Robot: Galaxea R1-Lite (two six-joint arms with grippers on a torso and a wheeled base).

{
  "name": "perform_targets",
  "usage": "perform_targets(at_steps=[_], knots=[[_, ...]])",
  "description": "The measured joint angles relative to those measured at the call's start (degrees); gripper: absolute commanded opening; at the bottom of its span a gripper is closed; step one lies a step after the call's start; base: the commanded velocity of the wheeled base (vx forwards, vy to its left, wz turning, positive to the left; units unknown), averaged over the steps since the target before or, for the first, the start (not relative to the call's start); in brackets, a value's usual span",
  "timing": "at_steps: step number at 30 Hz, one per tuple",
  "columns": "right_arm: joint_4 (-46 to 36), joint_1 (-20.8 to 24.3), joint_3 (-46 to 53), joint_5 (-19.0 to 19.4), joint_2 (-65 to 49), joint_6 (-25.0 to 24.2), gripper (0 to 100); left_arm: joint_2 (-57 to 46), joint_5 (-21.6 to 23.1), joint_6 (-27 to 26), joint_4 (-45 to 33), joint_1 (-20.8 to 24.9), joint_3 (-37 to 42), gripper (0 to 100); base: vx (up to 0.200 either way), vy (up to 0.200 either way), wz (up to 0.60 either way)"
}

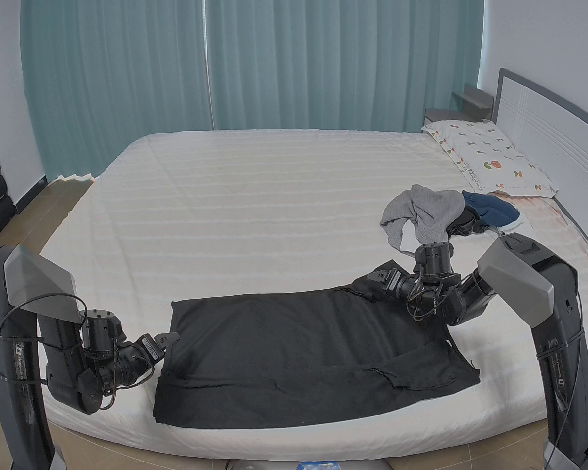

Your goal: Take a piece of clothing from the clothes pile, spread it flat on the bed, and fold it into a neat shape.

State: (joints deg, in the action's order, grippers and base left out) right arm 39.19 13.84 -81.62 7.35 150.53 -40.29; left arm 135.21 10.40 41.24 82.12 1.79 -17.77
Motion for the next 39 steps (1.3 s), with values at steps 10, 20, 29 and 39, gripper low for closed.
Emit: perform_targets(at_steps=[10, 20, 29, 39], knots=[[-7.8, 0.2, -12.0, -2.8, 3.9, 2.0, 100, 0.5, 0.0, 0.1, 0.2, 0.0, 0.0, 100, 0.0, 0.0, 0.0], [-1.3, 0.9, -27.7, -3.0, 8.7, -1.4, 100, 0.5, -0.1, 1.0, 0.2, 0.1, 0.1, 100, 0.0, 0.0, 0.0], [0.2, 0.3, -32.7, -3.9, 14.0, -2.4, 100, 0.5, -1.2, 1.8, 0.2, 0.2, 0.0, 100, 0.0, 0.0, 0.0], [-4.7, -3.3, -29.6, -5.8, 12.1, -0.6, 100, 0.5, -3.0, 3.4, 0.1, 0.1, -3.2, 100, 0.0, 0.0, 0.0]])
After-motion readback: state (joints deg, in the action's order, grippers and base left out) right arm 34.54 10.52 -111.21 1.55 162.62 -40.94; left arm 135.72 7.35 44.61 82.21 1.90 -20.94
